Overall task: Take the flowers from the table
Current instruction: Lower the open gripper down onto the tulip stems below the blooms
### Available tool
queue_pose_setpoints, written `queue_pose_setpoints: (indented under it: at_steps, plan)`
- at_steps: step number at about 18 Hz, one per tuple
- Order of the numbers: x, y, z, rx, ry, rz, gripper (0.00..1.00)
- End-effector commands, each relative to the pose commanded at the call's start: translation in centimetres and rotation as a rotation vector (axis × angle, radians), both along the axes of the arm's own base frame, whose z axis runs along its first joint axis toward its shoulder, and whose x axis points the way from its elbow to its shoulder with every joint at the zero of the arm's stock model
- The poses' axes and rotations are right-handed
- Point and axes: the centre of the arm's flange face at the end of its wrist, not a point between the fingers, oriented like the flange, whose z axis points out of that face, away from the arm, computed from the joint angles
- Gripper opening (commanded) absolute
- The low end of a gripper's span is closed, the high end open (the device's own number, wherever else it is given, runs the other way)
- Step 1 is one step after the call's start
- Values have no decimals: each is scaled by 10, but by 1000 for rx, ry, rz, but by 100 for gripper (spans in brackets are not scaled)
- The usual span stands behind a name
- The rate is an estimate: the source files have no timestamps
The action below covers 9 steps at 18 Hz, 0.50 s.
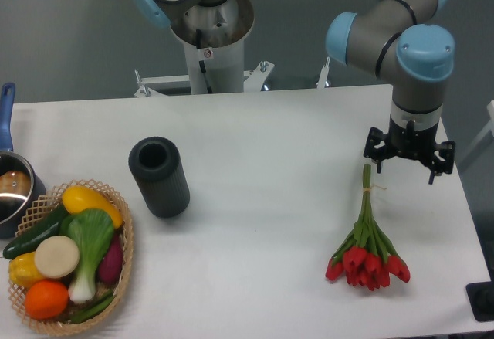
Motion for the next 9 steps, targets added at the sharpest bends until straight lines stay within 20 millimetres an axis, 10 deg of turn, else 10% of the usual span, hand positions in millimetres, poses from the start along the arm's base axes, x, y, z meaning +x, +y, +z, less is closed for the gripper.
queue_pose_setpoints:
  at_steps: [9]
  plan:
    - [20,-3,-48,52,-7,10,100]
